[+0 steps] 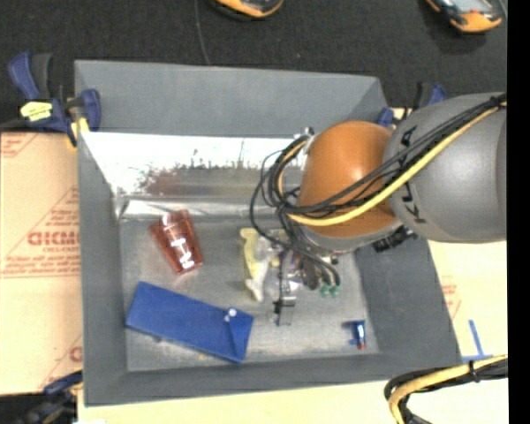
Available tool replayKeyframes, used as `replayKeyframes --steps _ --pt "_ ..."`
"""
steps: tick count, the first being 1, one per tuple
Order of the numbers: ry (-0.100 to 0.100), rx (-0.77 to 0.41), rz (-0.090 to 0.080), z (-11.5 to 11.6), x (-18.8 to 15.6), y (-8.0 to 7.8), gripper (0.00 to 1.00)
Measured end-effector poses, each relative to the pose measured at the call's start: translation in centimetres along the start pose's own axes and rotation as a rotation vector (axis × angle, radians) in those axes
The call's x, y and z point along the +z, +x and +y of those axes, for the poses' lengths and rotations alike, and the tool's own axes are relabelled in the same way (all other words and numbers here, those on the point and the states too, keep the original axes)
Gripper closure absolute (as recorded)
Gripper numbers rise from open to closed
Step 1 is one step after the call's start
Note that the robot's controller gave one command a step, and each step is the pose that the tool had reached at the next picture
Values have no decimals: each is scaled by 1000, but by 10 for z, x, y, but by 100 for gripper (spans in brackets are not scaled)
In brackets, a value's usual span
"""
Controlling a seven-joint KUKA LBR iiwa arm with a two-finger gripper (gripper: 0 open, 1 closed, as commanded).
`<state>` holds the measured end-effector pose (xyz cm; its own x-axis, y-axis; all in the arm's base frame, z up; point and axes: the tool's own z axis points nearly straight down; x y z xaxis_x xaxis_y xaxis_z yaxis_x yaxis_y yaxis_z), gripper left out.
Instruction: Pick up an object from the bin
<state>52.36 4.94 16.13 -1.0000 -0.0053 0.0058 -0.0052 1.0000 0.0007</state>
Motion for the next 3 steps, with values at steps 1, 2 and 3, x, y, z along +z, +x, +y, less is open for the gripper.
replayKeyframes --steps 1,2,3 --pt "0 2 -8 0 -5 -2 0" --pt "-1 71 -7 30 10 14 0" --pt "-1 100 -10 94 43 26 0"
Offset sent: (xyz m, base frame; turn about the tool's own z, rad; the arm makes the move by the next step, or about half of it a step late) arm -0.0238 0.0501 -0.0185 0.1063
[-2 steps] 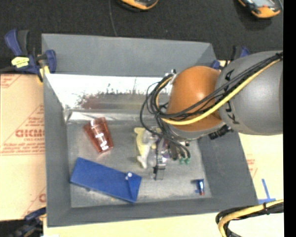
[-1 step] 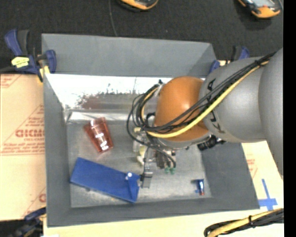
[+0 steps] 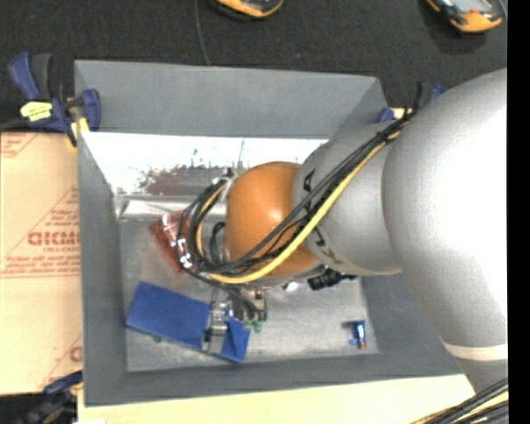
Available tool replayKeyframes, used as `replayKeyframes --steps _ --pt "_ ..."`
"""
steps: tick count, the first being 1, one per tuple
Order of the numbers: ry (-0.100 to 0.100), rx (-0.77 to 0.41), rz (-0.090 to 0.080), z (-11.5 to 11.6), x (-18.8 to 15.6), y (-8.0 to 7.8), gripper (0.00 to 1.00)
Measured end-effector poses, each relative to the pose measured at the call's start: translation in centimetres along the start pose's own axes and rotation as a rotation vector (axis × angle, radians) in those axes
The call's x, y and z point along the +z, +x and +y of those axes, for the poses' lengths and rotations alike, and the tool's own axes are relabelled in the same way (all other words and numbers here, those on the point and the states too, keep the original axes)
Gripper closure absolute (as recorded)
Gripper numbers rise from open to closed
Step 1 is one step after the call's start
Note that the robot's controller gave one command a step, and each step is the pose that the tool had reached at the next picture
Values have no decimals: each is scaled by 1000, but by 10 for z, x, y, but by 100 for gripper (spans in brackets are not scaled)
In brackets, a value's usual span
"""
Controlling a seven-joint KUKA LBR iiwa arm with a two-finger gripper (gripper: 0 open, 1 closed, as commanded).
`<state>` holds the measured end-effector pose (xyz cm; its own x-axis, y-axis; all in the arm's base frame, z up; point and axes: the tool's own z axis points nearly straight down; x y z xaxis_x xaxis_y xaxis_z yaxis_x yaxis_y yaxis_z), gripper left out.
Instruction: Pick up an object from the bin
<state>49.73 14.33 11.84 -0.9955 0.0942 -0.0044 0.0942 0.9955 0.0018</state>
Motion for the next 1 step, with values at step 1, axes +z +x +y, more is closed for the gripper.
replayKeyframes --steps 1 --pt "-5 128 0 -3 21 -29 0"
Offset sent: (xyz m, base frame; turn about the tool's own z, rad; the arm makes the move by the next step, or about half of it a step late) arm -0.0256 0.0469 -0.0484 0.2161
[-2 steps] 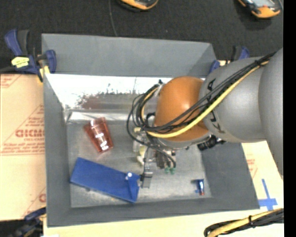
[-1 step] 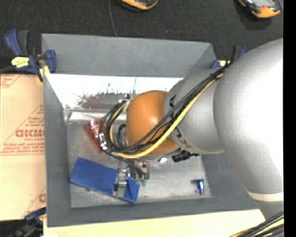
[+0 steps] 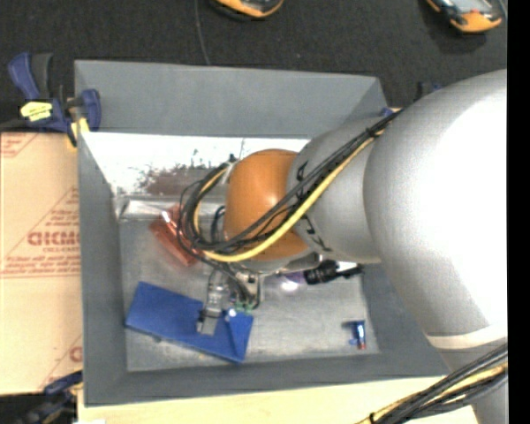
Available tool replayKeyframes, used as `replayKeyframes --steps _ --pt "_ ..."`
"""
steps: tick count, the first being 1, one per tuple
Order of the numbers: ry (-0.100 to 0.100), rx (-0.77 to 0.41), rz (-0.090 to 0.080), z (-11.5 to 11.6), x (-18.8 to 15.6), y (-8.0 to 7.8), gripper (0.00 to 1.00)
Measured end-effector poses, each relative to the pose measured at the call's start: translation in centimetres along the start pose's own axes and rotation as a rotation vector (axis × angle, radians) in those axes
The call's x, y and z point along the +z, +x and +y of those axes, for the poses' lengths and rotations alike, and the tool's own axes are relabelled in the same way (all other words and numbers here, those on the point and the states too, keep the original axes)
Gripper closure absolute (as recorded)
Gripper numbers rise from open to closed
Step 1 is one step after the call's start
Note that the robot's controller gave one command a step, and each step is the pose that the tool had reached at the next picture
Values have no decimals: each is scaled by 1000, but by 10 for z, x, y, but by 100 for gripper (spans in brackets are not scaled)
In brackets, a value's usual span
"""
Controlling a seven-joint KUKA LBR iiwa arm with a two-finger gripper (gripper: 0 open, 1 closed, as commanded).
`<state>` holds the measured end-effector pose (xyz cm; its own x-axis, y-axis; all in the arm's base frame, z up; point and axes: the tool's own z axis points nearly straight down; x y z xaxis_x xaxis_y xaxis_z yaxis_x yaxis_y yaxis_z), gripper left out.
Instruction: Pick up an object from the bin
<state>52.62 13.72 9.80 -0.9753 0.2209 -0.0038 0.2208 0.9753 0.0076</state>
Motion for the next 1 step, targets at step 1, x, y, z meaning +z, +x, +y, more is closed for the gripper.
replayKeyframes --steps 1 --pt "8 86 1 4 17 29 0"
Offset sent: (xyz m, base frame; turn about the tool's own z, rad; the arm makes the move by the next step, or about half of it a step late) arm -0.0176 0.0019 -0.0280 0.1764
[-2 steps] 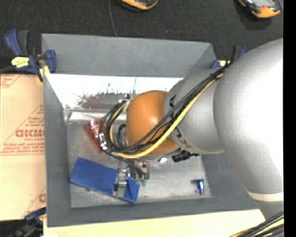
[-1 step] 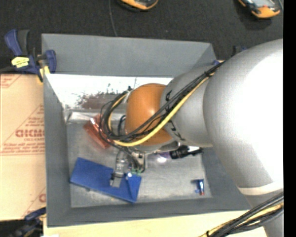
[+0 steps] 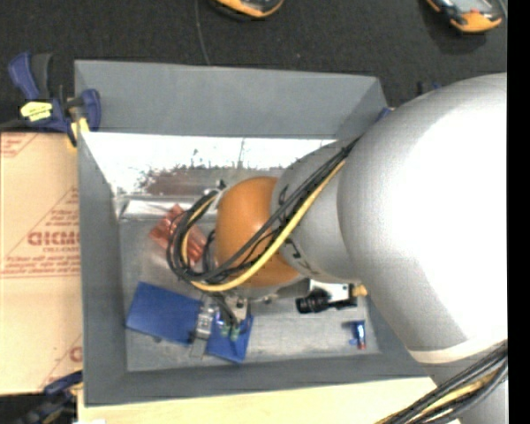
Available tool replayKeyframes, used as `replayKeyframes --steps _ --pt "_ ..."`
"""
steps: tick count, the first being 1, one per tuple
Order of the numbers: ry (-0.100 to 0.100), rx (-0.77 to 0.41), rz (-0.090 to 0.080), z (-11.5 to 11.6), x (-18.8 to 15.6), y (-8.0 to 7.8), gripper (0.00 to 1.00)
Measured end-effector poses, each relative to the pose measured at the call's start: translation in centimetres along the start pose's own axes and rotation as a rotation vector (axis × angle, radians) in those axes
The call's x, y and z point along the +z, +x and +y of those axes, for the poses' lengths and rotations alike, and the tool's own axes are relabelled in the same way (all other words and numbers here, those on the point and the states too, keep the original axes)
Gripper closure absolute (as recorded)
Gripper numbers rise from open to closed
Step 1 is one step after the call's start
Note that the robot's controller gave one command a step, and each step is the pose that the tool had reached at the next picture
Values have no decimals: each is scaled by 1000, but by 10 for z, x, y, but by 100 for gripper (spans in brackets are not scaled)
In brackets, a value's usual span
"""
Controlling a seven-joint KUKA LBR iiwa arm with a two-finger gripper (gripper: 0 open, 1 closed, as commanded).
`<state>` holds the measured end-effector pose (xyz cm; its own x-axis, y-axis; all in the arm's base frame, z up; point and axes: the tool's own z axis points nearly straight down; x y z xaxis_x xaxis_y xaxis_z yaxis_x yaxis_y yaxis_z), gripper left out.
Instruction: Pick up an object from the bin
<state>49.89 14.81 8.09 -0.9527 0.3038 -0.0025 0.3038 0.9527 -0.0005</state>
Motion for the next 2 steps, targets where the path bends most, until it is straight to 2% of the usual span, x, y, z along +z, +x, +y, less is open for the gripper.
replayKeyframes --steps 1,2 --pt "-11 63 -6 8 5 -3 100" --pt "-10 91 -9 -3 8 -13 100"
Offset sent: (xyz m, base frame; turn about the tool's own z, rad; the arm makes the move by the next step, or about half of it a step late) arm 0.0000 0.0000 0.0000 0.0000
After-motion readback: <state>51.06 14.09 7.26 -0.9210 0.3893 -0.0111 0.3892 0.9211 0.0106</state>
